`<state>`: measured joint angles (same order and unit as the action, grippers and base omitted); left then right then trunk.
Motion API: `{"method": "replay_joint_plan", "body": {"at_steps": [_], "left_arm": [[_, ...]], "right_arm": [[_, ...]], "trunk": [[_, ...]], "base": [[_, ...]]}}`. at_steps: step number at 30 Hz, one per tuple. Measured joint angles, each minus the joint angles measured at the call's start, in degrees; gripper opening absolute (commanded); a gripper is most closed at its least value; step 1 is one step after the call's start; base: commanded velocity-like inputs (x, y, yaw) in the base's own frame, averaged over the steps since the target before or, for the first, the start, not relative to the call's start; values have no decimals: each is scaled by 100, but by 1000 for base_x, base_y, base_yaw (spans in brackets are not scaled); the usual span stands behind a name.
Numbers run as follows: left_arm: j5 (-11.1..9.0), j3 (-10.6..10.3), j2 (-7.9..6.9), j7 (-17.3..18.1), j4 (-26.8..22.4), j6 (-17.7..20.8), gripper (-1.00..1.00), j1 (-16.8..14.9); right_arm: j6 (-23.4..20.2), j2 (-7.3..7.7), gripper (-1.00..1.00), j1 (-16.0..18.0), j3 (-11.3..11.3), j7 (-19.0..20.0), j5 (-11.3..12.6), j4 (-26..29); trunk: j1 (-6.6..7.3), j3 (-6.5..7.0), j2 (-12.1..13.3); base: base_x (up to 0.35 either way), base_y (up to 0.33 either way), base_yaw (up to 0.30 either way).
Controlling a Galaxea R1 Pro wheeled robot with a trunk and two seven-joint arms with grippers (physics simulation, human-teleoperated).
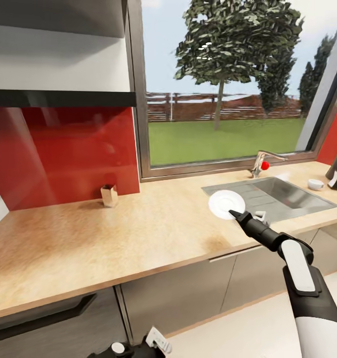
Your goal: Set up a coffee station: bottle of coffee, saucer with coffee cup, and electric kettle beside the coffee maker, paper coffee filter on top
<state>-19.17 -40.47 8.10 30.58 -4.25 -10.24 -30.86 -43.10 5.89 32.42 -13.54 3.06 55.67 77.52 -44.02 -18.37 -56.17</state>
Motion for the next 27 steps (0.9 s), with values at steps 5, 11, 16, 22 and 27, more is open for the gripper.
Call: {"method": "replay_joint_plan", "body": {"at_steps": [5,11,16,22,27], "left_arm": [[1,16,-3,-527,67,-260,100,139],[2,31,-5,-595,70,-291,100,155],[0,54,-11,-614,67,-299,100,157],[0,61,-12,-620,54,-295,100,157],[1,60,-12,-646,54,-294,100,158]], "right_arm": [[-6,-7,-100,-3,17,-9,-7,-9],[-117,-30,-100,-2,22,-11,-7,-2],[-162,-34,-100,-1,22,-11,22,-1],[-179,-26,-100,-3,13,-10,22,-8],[-171,-17,-100,-8,11,-11,-14,-29]], "trunk": [[0,0,0],[0,0,0],[0,0,0],[0,0,0],[2,0,-1]], "base": [[0,0,-259],[0,0,-260],[0,0,-229],[0,0,-44],[145,-99,-4]]}}
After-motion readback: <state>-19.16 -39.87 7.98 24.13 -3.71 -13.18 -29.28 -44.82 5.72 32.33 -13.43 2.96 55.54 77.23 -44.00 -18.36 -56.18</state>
